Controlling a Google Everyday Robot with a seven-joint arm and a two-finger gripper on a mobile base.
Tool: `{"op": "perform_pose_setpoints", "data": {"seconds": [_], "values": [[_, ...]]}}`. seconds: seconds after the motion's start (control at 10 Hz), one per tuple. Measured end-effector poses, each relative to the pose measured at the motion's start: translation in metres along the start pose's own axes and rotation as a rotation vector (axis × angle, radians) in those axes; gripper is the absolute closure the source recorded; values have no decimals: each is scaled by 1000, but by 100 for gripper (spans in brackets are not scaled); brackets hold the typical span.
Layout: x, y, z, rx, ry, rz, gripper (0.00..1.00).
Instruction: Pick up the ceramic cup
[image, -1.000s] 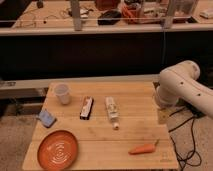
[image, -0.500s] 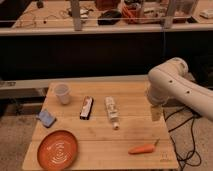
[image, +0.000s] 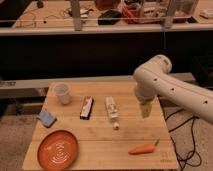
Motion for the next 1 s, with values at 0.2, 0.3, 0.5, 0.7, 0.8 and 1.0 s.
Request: {"op": "perform_pose_setpoints", "data": {"seconds": [0.2,0.3,0.5,0.7,0.8,1.0], "values": [[-17,-6,0,8,-5,-36,20],[-21,-9,-1,13,-7,-44,20],[-41,-18,0,23,-17,-78,20],[-45,-23,0,32,-22,-110,20],[-52,-26,0,35,-26,-125,20],[-72,-39,-1,50,-28,-168,20]]}}
